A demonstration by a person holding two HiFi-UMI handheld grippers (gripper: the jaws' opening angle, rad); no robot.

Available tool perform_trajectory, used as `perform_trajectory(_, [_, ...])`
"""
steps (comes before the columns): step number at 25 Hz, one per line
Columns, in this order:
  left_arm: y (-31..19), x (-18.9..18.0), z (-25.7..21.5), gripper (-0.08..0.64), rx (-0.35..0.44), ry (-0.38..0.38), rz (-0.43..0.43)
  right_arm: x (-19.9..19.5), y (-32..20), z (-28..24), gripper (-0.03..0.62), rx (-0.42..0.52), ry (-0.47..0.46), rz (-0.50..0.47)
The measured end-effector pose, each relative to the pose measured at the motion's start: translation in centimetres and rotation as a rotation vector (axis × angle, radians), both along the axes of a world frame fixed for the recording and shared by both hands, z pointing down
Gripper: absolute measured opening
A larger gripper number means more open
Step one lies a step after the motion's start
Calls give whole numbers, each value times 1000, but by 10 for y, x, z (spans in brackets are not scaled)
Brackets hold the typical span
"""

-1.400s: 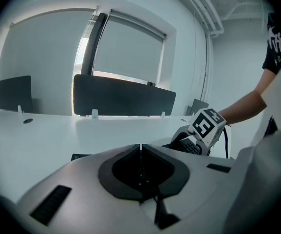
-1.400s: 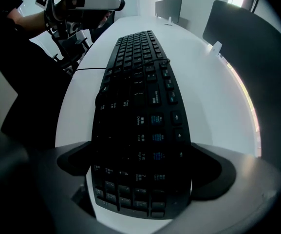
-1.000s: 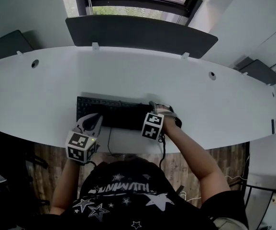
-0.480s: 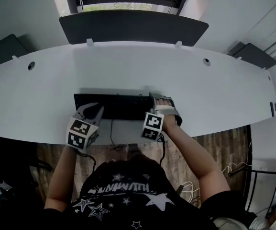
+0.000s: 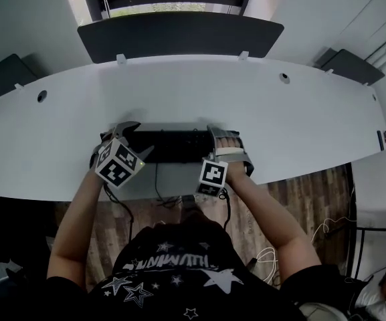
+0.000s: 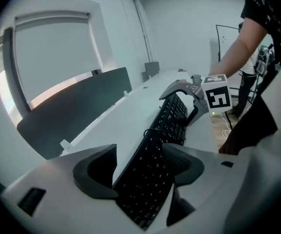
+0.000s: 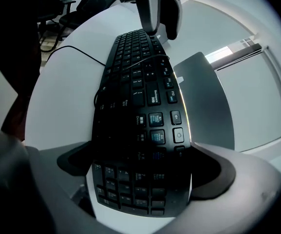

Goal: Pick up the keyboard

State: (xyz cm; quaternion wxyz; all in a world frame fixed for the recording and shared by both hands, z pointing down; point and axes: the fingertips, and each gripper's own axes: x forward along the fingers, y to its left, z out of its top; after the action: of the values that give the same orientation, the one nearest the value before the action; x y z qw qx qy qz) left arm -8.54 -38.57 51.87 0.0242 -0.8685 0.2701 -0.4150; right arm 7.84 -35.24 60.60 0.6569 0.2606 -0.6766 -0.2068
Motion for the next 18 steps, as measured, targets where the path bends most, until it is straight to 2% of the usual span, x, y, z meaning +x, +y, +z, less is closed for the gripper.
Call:
perform_trajectory(6, [-3,15,19,316,-27,-194,176,1,0,-1,575,46,18,13])
perform_trajectory(9, [-3,24,25,318,-63,-241,238,4,0,1,575,60,36,12])
perform_trajectory(11, [4,32,31,318,-110,-263,301,2,0,2,575,66,17,19])
perform_trajectory(15, [17,40,49,318,-187,-347,430,4,0,-2,575,82,45,0])
perform_trajectory(18, [19,39,61,318,-226,-415,462,-1,0,-2,575,85,5,1])
